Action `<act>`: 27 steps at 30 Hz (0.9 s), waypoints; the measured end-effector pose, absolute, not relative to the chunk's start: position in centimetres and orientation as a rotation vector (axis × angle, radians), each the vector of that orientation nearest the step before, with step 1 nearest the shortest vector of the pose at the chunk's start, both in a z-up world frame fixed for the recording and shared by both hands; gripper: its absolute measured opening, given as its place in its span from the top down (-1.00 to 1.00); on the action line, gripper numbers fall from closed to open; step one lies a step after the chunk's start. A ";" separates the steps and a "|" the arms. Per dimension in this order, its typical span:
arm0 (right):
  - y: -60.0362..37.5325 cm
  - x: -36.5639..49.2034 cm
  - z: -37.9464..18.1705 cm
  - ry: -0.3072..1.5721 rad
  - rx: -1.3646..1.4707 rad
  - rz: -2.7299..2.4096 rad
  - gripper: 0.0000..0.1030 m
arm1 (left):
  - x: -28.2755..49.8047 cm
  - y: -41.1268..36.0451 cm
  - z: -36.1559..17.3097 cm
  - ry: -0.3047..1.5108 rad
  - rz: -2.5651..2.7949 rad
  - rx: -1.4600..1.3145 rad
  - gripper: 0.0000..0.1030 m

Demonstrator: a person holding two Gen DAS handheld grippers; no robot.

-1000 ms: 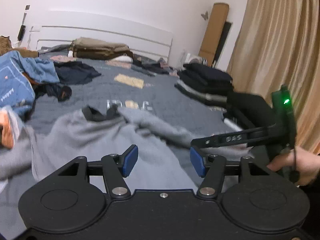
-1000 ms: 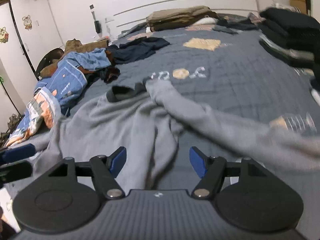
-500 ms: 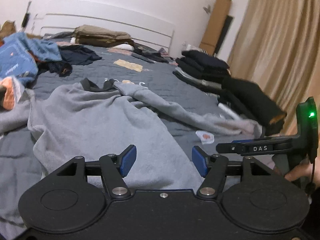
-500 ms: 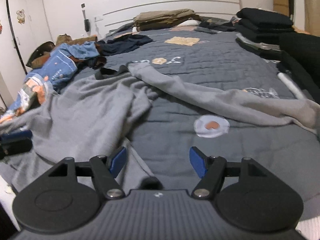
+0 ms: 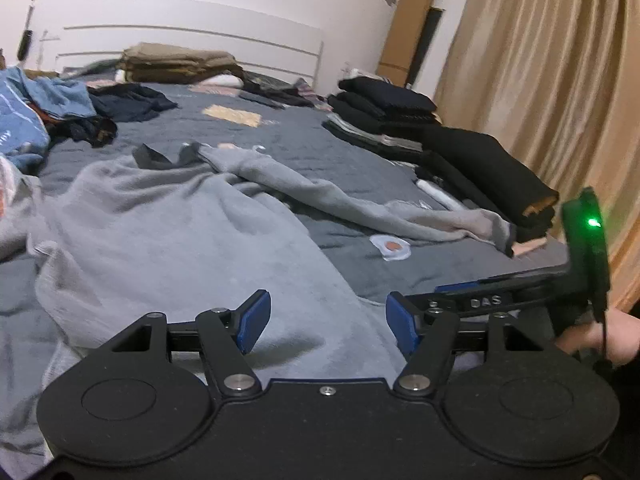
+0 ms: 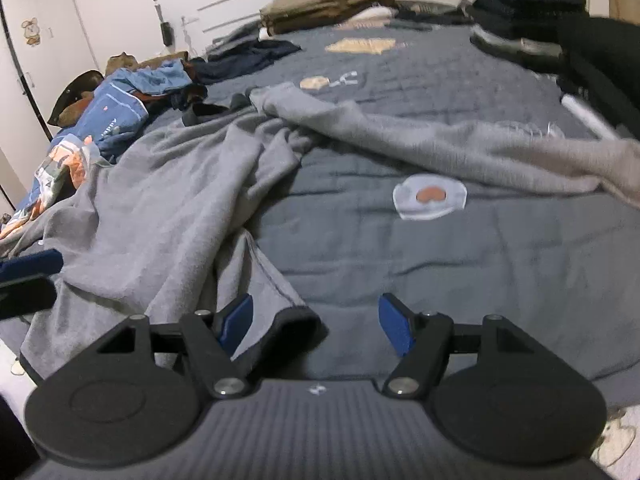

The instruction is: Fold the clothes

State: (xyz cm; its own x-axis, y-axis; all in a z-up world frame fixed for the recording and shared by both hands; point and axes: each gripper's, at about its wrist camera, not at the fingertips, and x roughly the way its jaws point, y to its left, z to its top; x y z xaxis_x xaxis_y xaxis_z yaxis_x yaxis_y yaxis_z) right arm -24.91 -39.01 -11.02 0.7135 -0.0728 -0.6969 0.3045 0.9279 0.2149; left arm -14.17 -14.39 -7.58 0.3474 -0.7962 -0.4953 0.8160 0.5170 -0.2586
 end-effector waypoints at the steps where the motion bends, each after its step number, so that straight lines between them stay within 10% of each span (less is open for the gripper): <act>1: -39.0 -24.9 -11.1 0.757 0.337 -0.212 -0.33 | -14.3 -14.6 -7.7 0.628 -1.054 0.042 -0.25; 18: -38.6 -24.0 -12.6 0.796 0.409 -0.172 -0.19 | -14.9 -16.0 -8.3 0.643 -1.068 0.086 -0.32; 27: -39.5 -24.3 -12.7 0.767 0.507 -0.158 0.85 | -15.0 -16.3 -8.5 0.648 -1.068 0.103 -0.33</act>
State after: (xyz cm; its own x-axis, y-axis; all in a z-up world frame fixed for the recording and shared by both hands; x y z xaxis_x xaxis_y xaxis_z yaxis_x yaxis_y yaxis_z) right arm -24.28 -39.51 -12.72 0.7148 0.0450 -0.6979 0.3167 0.8689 0.3804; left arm -14.96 -16.32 -8.49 0.3168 -0.7801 -0.5395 0.8384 0.4963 -0.2253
